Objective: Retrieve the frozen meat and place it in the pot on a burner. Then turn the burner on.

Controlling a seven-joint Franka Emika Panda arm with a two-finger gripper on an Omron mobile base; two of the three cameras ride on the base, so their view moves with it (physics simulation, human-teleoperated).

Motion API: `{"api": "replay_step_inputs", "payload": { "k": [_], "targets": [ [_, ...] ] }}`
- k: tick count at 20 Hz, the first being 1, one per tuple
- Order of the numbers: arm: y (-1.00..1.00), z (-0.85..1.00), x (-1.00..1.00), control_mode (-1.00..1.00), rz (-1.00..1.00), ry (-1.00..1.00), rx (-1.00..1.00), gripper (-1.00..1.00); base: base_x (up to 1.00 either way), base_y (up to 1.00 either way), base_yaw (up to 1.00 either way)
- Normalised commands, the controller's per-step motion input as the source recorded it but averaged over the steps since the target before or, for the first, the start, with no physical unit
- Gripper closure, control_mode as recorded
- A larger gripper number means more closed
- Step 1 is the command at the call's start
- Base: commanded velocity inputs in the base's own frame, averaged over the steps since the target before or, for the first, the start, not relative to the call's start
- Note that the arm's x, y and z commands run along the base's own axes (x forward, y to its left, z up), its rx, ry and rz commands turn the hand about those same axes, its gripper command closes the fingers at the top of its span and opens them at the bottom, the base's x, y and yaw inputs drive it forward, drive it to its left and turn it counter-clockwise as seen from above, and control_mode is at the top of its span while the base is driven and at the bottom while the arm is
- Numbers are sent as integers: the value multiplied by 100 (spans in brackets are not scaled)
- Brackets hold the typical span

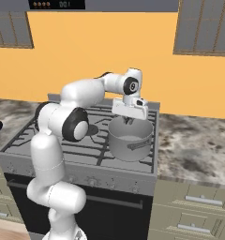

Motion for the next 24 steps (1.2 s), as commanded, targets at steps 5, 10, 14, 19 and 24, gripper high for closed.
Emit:
{"api": "replay_step_inputs", "payload": {
  "k": [5, 10, 14, 19, 24],
  "targets": [
    [0, 0, -8, -100, 0, 0, 0, -100, 0, 0, 0],
    [0, 0, -2, -100, 0, -1, 0, -100, 0, 0, 0],
    [0, 36, -8, -100, 0, -5, -1, -100, 0, 0, 0],
    [0, 68, -53, -100, 0, -7, -4, -100, 0, 0, 0],
    [3, 25, -51, -100, 0, -3, -1, -100, 0, 0, 0]
  ]
}}
